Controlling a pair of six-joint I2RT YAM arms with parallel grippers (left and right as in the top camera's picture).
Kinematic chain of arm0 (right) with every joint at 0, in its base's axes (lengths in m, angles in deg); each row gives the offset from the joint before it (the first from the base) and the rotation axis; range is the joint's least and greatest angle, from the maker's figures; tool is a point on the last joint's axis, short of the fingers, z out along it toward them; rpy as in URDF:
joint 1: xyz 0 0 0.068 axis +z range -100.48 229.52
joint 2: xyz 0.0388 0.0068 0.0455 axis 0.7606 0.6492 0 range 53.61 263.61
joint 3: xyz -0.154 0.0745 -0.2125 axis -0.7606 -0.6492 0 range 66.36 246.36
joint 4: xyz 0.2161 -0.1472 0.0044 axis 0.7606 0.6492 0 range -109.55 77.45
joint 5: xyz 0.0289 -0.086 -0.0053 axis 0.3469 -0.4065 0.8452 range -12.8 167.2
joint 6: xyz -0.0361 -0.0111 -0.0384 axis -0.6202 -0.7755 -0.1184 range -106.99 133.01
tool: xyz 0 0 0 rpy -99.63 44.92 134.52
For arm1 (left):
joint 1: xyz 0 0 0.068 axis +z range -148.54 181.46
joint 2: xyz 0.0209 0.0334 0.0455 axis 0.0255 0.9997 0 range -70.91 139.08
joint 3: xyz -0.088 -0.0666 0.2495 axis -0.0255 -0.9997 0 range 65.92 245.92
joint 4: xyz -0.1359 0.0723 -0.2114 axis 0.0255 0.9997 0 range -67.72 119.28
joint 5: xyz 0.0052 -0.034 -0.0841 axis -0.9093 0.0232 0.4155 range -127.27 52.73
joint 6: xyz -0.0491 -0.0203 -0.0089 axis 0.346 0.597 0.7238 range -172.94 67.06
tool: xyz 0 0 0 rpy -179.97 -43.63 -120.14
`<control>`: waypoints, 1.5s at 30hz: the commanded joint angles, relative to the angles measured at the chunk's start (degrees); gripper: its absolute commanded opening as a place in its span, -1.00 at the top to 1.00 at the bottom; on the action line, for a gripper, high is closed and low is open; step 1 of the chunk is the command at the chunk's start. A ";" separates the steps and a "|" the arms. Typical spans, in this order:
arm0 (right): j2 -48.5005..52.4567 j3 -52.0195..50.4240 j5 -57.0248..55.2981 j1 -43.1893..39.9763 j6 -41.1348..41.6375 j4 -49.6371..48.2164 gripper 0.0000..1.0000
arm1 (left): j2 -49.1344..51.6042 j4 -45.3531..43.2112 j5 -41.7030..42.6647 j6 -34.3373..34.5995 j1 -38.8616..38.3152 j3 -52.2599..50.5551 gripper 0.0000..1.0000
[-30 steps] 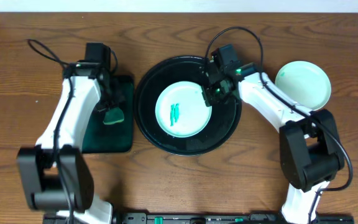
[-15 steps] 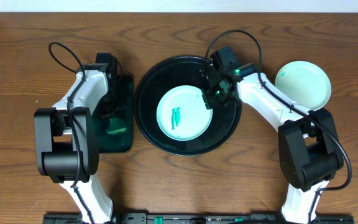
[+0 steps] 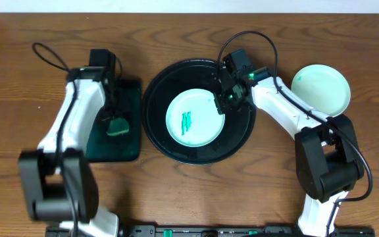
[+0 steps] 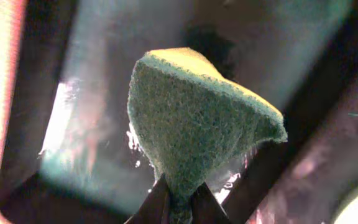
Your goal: Clean dirty plates on tray and stack at the side
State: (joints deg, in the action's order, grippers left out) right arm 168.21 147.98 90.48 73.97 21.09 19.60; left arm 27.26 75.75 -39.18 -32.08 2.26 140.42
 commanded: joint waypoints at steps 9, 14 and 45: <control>7.37 0.00 -1.36 -0.42 5.44 -2.32 0.98 | -6.58 2.05 18.58 -5.22 -3.19 0.24 0.86; 8.20 0.00 -1.22 0.20 5.40 -2.54 0.97 | -6.49 -0.28 19.50 -5.40 -9.31 0.24 0.86; 8.20 0.00 -0.98 0.31 5.42 -0.94 0.98 | 25.64 -24.30 50.10 1.11 -22.69 0.48 0.86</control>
State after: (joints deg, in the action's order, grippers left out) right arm 173.57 148.38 90.26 73.49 25.63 18.01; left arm 47.95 52.17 0.01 -31.42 -16.74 142.19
